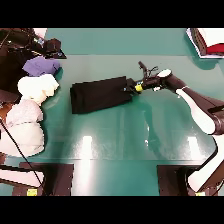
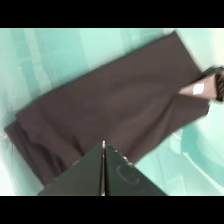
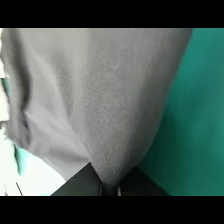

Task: Fold the shirts.

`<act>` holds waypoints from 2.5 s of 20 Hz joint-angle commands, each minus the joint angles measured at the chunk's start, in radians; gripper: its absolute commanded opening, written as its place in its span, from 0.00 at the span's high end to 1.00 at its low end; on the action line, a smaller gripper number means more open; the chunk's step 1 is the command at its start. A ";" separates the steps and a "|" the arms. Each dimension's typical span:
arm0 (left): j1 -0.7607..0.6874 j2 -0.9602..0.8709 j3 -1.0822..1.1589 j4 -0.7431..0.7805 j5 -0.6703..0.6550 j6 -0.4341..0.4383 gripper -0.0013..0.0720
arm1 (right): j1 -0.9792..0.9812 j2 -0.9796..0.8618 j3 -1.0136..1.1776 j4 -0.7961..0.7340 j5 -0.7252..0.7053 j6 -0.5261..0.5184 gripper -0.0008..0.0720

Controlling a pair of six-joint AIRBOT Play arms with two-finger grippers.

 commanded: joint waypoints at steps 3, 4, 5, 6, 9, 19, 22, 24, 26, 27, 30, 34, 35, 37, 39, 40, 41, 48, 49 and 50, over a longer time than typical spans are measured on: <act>-0.113 0.001 0.000 -0.005 0.001 0.030 0.95 | -0.157 0.235 -0.156 -0.154 -0.113 0.018 0.97; -0.142 0.001 0.000 -0.005 0.013 0.034 0.95 | -0.221 0.309 -0.227 -0.166 -0.135 0.020 0.97; -0.164 0.001 0.000 -0.005 0.022 0.035 0.95 | -0.289 0.379 -0.292 -0.181 -0.153 0.021 0.97; -0.185 0.001 0.000 -0.005 0.032 0.035 0.95 | -0.372 0.455 -0.362 -0.187 -0.171 0.021 0.97; -0.232 0.001 0.000 -0.005 0.067 0.034 0.95 | -0.647 0.667 -0.536 -0.194 -0.227 0.020 0.97; -0.289 0.001 0.000 -0.020 0.098 0.025 0.95 | -1.341 0.942 -0.799 -0.435 -0.297 0.101 0.97; -0.289 0.001 0.000 -0.021 0.097 0.025 0.95 | -1.349 0.887 -0.759 -0.536 -0.226 0.103 0.97; -0.289 0.001 0.000 -0.020 0.097 0.026 0.95 | -1.349 0.846 -0.695 -0.636 -0.141 0.103 0.97; -0.289 0.001 0.000 -0.019 0.097 0.026 0.95 | -1.349 0.805 -0.607 -0.769 -0.047 0.101 0.53; -0.289 0.001 0.000 -0.019 0.097 0.027 0.95 | -1.349 0.787 -0.563 -0.825 -0.014 0.102 0.21; -0.289 0.001 0.000 -0.016 0.097 0.027 0.95 | -1.349 0.757 -0.415 -0.887 0.082 0.159 0.15; -0.289 0.001 0.000 -0.016 0.098 0.027 0.95 | -1.237 0.758 -0.287 -0.699 0.105 0.170 0.18; -0.289 0.001 0.000 -0.016 0.098 0.027 0.95 | -1.173 0.758 -0.267 -0.641 0.124 0.169 0.21; -0.289 0.001 0.000 -0.016 0.098 0.026 0.95 | -1.025 0.758 -0.245 -0.565 0.158 0.170 0.22; -0.289 0.001 0.000 -0.017 0.083 0.026 0.95 | -0.840 0.758 -0.240 -0.546 0.151 0.170 0.23; -0.289 0.001 0.000 -0.017 0.082 0.026 0.95 | -0.742 0.758 -0.240 -0.548 0.140 0.169 0.24; -0.289 0.001 0.000 -0.018 0.087 0.026 0.95 | -0.650 0.757 -0.240 -0.549 0.127 0.169 0.24; -0.289 0.001 0.000 -0.018 0.098 0.026 0.95 | -0.290 0.757 -0.240 -0.550 0.073 0.169 0.97; -0.289 0.001 0.000 -0.018 0.099 0.026 0.95 | -0.272 0.758 -0.240 -0.550 0.072 0.169 0.97; -0.289 0.001 0.000 -0.018 0.098 0.026 0.95 | -0.261 0.758 -0.240 -0.550 0.073 0.169 0.97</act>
